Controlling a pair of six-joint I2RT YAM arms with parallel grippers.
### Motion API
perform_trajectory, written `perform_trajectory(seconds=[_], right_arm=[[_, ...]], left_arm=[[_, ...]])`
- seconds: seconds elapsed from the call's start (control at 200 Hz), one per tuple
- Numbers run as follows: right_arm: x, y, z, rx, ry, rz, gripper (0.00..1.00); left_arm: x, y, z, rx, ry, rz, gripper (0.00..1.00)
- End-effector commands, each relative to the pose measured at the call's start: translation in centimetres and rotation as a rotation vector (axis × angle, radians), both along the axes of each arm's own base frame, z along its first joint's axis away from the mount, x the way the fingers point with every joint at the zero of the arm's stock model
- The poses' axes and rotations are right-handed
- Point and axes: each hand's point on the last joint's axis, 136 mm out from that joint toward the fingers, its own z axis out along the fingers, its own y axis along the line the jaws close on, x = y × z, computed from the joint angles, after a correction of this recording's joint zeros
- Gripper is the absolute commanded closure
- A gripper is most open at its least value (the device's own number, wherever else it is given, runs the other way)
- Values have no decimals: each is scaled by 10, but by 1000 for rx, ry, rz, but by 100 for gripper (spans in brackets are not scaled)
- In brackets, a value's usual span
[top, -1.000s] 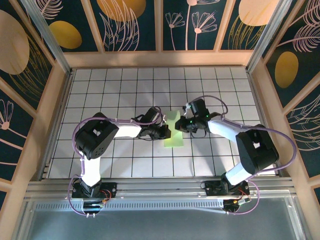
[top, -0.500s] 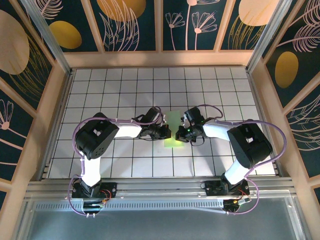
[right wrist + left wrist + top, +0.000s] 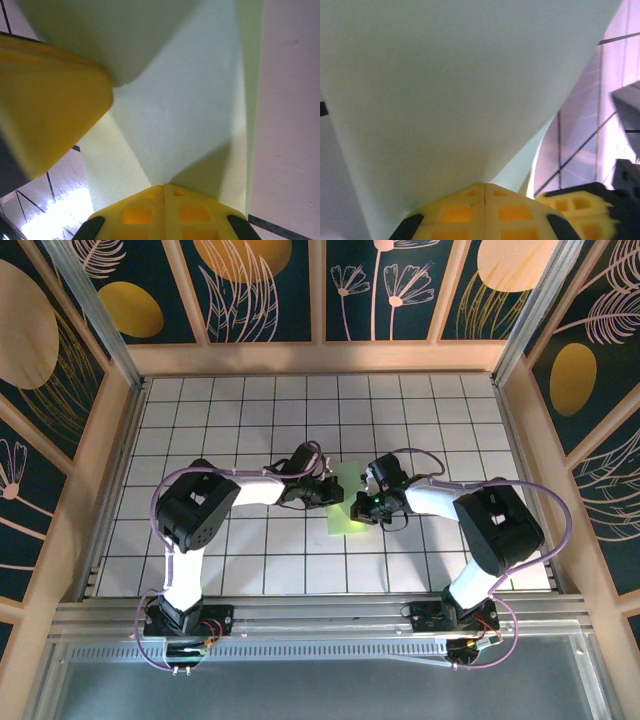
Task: Fold a paper plane with a square sheet of paper (fold left side to right side)
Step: First fold the square sheet of paper in half at the center of the table.
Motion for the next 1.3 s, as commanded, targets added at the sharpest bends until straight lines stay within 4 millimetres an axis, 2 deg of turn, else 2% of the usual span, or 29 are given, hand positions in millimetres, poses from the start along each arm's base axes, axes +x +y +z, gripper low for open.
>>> perform_trajectory(seconds=[0.0,0.185,0.53,0.746,1.296], right_arm=[[-18,-35,-41,-210,68,-19,100],[-21,-40,-46,-235,83,-12,100],[-25,-48,-52,-285,93,-3,100],[-26,-50,-53,-297,99,-1,100],[-29,-52,-54,-299,110,8,100]], left_arm=[[5,1,-2,-16,-11,-6,100],[15,5,-7,-5,-27,14,100],[28,31,-26,76,-42,66,100],[39,44,-32,127,-61,92,100],[90,82,-33,160,-101,196,100]])
